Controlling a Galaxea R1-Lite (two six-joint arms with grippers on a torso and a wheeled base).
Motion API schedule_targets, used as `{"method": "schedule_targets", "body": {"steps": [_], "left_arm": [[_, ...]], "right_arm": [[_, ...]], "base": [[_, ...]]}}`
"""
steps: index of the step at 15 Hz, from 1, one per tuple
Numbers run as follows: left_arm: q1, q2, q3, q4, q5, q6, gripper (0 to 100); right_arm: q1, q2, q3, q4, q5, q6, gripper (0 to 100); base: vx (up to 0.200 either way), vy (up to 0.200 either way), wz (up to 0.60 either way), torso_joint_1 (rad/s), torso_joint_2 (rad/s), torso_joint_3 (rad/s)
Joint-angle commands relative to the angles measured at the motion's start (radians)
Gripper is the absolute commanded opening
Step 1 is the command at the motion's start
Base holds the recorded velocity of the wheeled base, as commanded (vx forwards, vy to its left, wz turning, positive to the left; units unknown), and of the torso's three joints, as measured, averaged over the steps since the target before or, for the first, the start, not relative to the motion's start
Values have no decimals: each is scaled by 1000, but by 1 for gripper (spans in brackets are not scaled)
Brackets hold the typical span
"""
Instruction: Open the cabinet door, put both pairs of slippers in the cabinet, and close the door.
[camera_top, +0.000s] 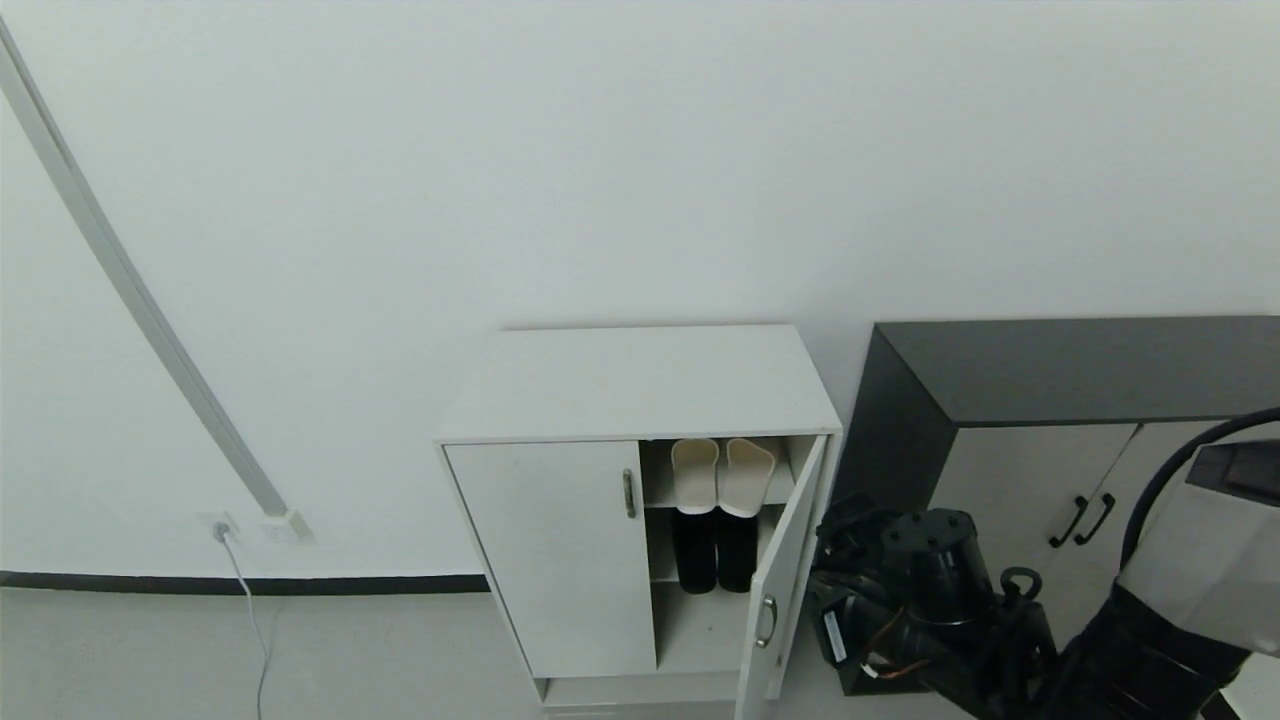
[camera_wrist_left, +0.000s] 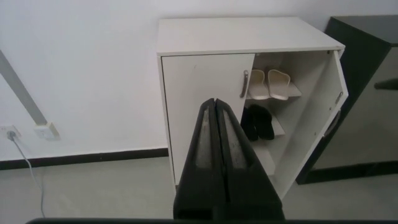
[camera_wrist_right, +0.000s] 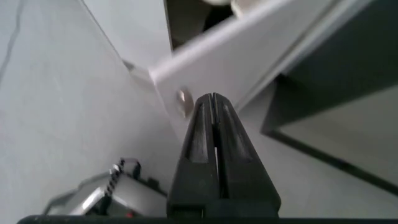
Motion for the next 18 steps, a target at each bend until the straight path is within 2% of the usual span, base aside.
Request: {"method": "schedule_targets", "body": {"steps": [1, 2, 8, 18], "left_arm": [[2, 1, 0, -1, 0, 0, 0], [0, 1, 0, -1, 0, 0, 0], [0, 1, 0, -1, 1, -3, 0], [0, 1, 0, -1, 0, -3, 0]], "right_arm": [[-5, -3, 57, -2, 0, -2, 0], [-5, -2, 73, -2, 0, 0, 0], [-5, 49, 73, -18, 8, 7, 0], [-26, 257, -189, -24, 6, 7, 0]], "base": [[200, 0, 0, 7, 7, 2], [200, 0, 0, -2, 12, 7], [0, 0, 0, 0, 0, 0], [0, 0, 0, 0, 0, 0]]}}
